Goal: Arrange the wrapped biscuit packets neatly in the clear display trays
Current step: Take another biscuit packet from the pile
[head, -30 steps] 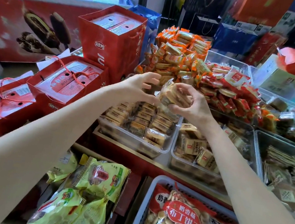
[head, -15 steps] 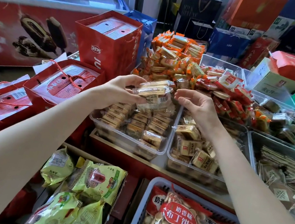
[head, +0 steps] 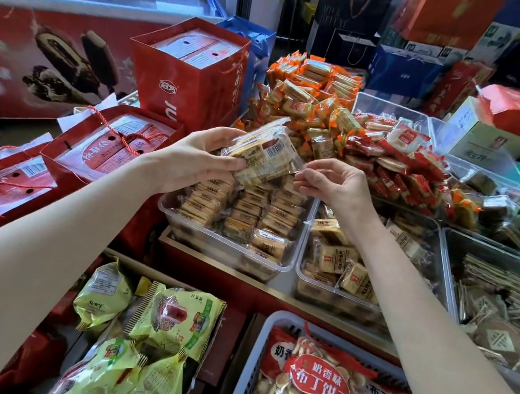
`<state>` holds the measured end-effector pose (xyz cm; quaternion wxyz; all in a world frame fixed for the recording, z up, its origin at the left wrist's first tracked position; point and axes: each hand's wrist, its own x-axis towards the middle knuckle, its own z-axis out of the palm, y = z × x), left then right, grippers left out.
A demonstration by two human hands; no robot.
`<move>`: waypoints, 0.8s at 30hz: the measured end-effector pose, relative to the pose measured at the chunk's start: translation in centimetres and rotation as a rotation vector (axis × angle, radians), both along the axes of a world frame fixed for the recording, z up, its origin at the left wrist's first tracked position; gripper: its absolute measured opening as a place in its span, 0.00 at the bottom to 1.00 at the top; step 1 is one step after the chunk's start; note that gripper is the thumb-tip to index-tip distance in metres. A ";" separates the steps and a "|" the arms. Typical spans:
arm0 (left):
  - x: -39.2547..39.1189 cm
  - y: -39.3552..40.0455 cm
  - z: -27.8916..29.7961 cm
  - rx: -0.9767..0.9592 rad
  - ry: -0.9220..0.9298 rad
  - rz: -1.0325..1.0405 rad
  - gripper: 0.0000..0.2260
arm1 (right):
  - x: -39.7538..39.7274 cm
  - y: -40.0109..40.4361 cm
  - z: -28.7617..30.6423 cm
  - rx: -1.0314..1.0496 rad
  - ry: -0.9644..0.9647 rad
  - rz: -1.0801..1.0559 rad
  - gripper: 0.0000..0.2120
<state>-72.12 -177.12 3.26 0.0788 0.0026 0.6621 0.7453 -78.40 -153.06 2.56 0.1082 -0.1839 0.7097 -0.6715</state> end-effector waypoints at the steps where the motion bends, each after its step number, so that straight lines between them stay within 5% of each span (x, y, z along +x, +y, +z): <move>1: -0.1 0.1 0.0 -0.009 -0.007 -0.013 0.35 | -0.1 -0.1 0.1 -0.036 -0.033 0.010 0.05; 4: -0.1 0.7 -0.1 -0.086 -0.006 -0.027 0.28 | -0.3 -0.4 0.4 -0.047 -0.031 0.034 0.10; 10: -0.2 1.3 0.0 -0.447 0.035 -0.018 0.25 | -0.6 -1.1 0.3 0.167 0.147 -0.155 0.04; 14: -0.4 2.1 0.1 -0.466 0.054 -0.006 0.25 | -1.1 -1.2 -0.2 0.194 0.141 -0.234 0.04; 18: -0.4 2.1 -0.1 -0.469 0.055 -0.028 0.24 | -0.8 -0.6 -0.3 0.150 0.099 -0.091 0.08; 24: -0.4 2.0 -0.1 -0.469 0.056 -0.040 0.24 | -0.6 -1.0 -0.6 0.372 0.450 -0.188 0.06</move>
